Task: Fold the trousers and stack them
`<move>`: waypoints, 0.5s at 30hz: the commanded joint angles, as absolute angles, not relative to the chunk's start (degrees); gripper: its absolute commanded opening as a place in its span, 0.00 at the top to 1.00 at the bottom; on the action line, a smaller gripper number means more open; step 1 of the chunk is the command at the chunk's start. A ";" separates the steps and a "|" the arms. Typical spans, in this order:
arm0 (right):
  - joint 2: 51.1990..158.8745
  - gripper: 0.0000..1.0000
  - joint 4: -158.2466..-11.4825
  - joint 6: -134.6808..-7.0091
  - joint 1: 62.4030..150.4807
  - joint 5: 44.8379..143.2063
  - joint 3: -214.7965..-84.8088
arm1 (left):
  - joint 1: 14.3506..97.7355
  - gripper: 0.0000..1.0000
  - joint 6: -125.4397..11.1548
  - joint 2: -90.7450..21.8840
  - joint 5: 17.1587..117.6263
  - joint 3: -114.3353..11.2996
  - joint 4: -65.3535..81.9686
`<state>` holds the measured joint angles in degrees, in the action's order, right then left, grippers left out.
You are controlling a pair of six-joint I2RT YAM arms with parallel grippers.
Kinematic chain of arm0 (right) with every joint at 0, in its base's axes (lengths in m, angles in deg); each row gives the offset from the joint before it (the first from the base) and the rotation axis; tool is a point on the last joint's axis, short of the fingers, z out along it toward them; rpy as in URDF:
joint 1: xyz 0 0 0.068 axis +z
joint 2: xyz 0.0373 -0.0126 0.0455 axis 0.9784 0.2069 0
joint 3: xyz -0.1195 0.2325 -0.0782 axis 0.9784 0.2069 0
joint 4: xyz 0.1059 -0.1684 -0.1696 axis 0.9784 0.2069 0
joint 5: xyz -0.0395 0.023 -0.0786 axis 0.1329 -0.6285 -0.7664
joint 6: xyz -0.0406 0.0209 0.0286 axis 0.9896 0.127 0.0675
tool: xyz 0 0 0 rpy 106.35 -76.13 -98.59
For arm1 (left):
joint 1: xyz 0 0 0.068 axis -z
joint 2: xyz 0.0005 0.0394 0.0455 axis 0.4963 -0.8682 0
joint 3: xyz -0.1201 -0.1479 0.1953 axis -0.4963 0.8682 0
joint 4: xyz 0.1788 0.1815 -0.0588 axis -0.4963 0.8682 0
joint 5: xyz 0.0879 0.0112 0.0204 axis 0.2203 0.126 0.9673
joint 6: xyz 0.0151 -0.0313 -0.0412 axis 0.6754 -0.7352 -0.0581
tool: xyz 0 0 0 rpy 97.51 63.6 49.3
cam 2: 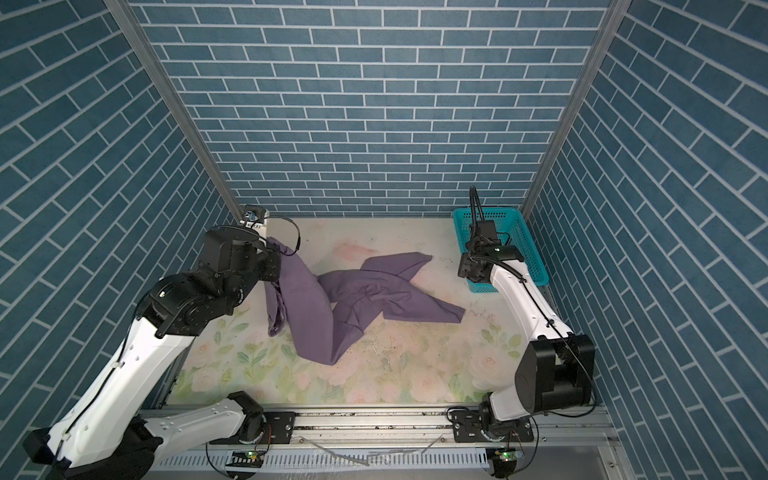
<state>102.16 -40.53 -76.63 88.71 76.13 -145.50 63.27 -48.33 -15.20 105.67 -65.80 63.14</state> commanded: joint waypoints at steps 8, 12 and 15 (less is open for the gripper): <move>109.16 0.33 -47.20 -83.03 89.48 88.63 -144.55 | 61.16 0.96 -50.67 -13.55 103.20 -64.37 61.25; 112.14 0.33 -48.46 -83.24 90.93 90.56 -147.52 | 60.47 0.96 -51.09 -14.00 102.63 -64.06 61.38; 113.96 0.33 -47.82 -82.38 91.81 90.28 -151.41 | 60.08 0.96 -51.32 -14.43 102.18 -64.29 61.31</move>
